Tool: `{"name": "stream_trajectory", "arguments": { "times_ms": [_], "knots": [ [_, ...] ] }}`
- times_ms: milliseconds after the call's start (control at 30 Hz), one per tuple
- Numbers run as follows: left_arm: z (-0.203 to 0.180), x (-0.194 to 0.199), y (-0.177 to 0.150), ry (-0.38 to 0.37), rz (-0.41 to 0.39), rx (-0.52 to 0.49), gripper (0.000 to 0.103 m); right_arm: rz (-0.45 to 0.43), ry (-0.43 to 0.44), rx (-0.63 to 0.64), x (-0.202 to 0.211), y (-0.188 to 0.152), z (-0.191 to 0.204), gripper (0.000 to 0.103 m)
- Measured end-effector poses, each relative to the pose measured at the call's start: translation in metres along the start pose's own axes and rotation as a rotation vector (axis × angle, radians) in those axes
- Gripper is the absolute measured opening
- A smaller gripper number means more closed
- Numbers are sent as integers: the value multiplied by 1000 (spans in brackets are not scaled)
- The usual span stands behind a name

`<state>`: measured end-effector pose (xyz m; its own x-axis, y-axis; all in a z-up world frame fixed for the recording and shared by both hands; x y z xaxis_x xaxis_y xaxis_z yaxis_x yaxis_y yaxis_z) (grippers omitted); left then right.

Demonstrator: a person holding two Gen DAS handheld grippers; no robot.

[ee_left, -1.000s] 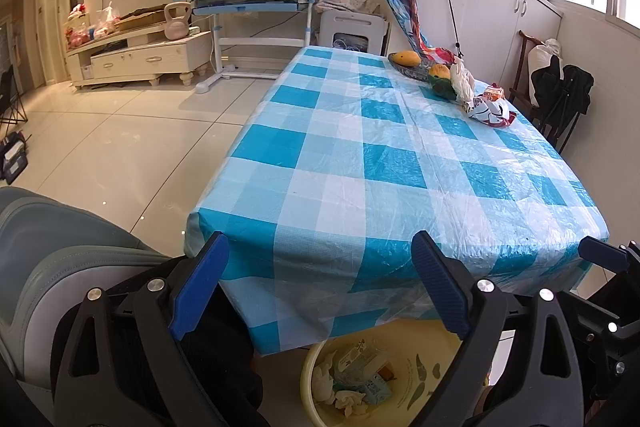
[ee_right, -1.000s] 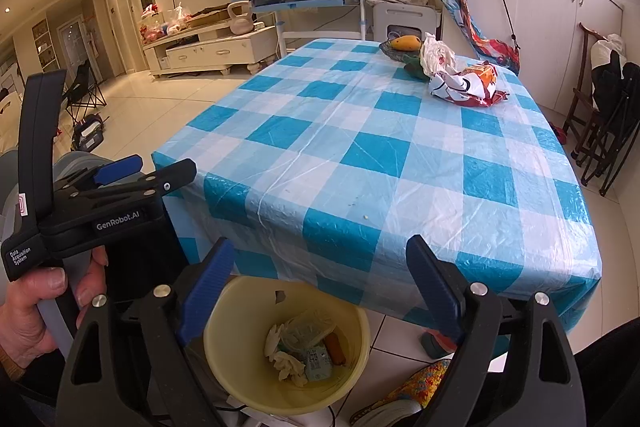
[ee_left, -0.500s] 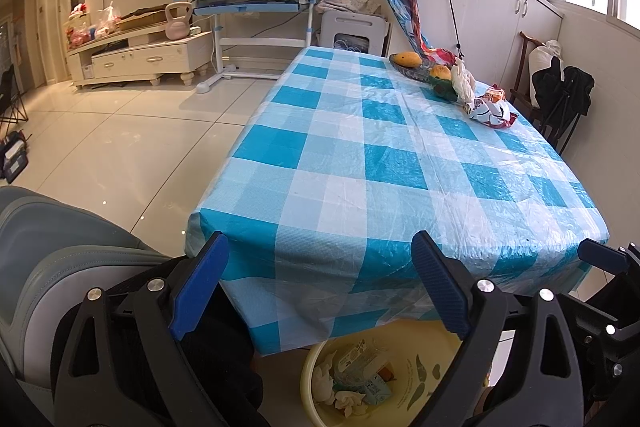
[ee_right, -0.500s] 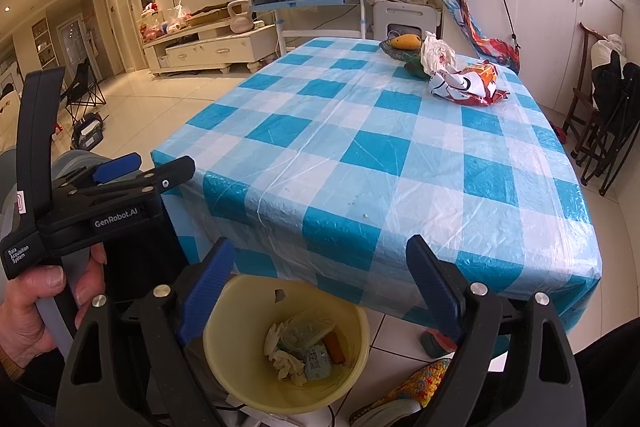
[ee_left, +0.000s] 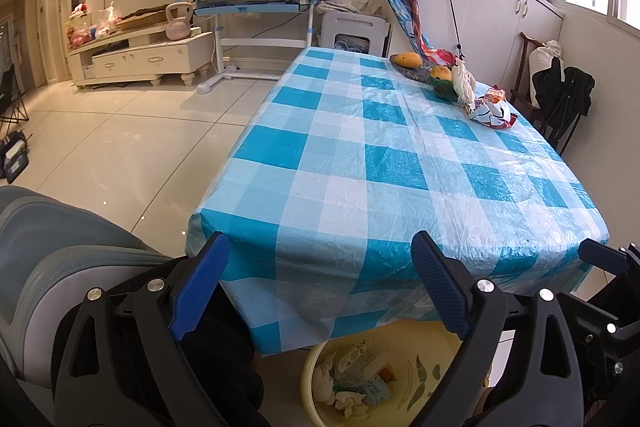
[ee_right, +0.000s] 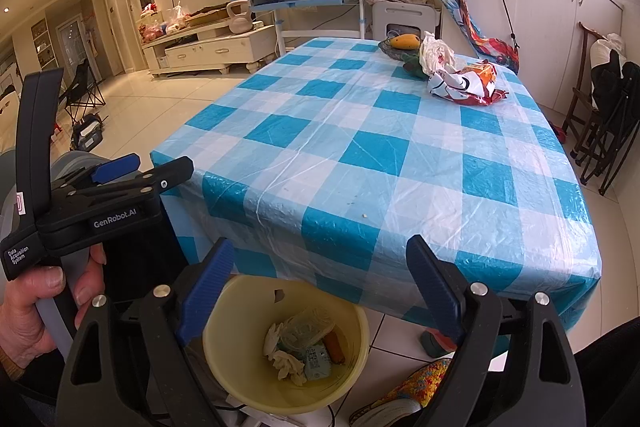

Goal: Collect trash

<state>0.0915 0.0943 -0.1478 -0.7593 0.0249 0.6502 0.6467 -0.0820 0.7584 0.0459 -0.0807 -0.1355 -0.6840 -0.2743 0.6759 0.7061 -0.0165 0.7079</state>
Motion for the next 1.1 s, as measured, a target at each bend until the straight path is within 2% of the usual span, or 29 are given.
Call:
{"name": "stream_trajectory", "arguments": {
  "times_ms": [133, 300, 400, 567, 767, 967, 1100],
  "knots": [
    [2, 5, 5, 2, -22, 2, 89, -1, 2, -22, 0, 4, -4, 84],
    [-1, 3, 23, -31, -33, 3, 89, -32, -9, -58, 3, 27, -19, 84],
    [-11, -5, 44, -63, -41, -8, 89, -56, -20, -112, -1, 53, -43, 84],
    [-36, -25, 98, -112, -78, -60, 93, -85, -26, -222, -14, 104, -90, 84],
    [-72, -80, 164, -170, -67, -62, 94, -54, -48, -362, -58, 151, -150, 84],
    [-126, -155, 228, -250, -40, -110, 96, -25, -88, -356, -99, 181, -176, 84],
    [-159, -216, 259, -257, 3, -141, 96, -4, -94, -339, -119, 190, -185, 84]
  ]
}}
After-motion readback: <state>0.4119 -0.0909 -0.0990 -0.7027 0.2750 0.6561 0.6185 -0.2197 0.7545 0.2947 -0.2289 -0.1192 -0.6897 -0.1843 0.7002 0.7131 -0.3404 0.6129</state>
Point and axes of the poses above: each gripper's, at about its wrist camera, not at the fingertips, and x roughly against the way its jaws point, z to its left, y to its top, the point moved 7 cm from there along -x, roughly the way its jaws point, and after that the axes turned 9 degrees about -x, right-handed, at the moved point
